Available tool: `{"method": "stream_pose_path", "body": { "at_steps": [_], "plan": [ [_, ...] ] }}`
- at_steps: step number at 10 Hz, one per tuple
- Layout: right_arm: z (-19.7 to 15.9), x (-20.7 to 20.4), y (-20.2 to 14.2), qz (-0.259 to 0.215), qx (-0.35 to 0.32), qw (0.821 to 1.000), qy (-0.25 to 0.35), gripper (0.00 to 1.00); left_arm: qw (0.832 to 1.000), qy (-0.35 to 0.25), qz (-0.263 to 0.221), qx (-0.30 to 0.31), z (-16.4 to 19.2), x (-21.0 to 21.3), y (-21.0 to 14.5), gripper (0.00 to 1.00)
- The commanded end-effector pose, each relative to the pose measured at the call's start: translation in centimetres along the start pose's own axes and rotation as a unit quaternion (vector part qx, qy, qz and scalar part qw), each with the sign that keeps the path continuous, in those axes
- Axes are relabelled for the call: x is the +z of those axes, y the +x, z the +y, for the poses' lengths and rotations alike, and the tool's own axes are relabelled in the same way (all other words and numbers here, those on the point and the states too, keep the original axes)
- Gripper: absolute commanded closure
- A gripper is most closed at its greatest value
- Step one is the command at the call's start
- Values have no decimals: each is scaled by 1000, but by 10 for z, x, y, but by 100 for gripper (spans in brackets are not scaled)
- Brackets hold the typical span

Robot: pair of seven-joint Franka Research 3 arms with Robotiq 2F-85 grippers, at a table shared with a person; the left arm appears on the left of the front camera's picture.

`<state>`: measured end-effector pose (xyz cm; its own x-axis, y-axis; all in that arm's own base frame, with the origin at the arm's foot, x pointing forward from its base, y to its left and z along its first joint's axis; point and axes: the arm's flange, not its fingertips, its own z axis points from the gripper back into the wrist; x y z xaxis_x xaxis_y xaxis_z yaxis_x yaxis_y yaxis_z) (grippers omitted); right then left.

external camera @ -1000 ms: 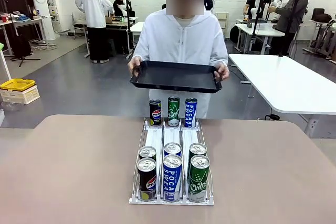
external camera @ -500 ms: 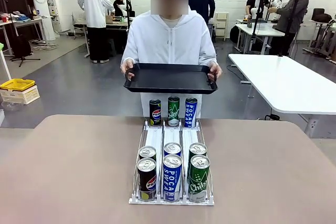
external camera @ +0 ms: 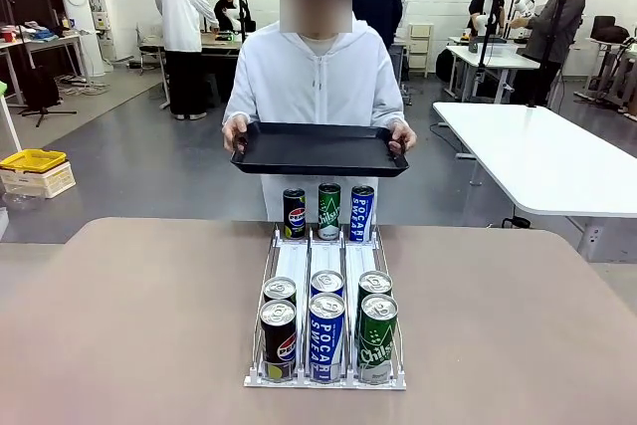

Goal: Retrieve and hand over the desired beverage to the person.
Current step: Pick up a can of the same type that the person held from the Automatic Can Dispenser.

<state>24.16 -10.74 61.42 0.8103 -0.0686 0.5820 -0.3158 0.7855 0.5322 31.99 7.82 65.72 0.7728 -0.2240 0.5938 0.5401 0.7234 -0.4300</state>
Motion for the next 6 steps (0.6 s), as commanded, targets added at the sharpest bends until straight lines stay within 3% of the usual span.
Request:
{"method": "stream_pose_path", "body": {
  "at_steps": [1, 6],
  "plan": [
    [0, -2, 1, -1, 4, 1000, 12, 0, 1000, -9, -2, -8, 1, 1, 0, 0],
    [0, -2, 1, -1, 4, 1000, 12, 0, 1000, -9, -2, -8, 1, 1, 0, 0]
  ]
}}
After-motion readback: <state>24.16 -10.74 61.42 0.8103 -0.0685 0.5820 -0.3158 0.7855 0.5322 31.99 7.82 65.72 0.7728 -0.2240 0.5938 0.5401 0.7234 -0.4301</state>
